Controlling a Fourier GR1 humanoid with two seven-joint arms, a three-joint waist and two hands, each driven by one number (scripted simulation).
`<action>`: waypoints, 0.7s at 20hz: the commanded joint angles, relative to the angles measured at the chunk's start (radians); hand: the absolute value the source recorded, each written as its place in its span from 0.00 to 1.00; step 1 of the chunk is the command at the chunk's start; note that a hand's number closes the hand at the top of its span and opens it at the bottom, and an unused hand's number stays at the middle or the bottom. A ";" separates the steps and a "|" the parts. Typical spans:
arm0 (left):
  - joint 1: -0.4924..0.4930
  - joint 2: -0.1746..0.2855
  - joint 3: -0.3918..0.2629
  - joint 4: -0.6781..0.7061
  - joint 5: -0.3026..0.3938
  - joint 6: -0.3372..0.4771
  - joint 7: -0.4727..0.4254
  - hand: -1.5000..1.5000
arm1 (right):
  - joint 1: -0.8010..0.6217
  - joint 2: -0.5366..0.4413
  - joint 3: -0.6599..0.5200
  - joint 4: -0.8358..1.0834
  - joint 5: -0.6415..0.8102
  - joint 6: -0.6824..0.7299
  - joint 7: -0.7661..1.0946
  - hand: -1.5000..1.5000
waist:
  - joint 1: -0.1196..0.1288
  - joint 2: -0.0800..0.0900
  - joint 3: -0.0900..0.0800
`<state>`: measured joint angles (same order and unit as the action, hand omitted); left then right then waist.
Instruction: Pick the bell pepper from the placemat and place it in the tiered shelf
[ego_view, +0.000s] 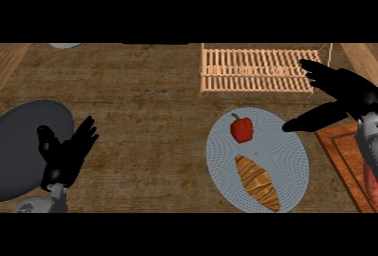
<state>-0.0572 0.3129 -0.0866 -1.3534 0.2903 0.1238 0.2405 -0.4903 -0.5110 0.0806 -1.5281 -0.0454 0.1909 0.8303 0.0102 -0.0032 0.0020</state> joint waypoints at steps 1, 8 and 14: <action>-0.008 -0.011 0.018 0.077 0.007 -0.038 -0.022 0.50 | -0.085 0.080 0.086 0.062 0.121 -0.064 0.098 0.00 | 0.001 0.006 -0.003; 0.031 -0.005 0.014 -0.018 -0.016 -0.028 0.022 0.50 | -0.232 0.170 0.123 0.295 0.215 -0.052 0.161 0.00 | 0.010 0.006 -0.002; 0.020 -0.029 0.032 0.035 -0.036 -0.036 -0.013 0.50 | -0.253 0.211 0.162 0.317 0.249 0.027 0.198 0.00 | 0.000 0.004 -0.002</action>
<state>-0.0567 0.2898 -0.0644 -1.3493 0.2603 0.1034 0.2438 -0.6887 -0.3382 0.2229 -1.2685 0.1701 0.1794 0.9783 0.0110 -0.0019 0.0044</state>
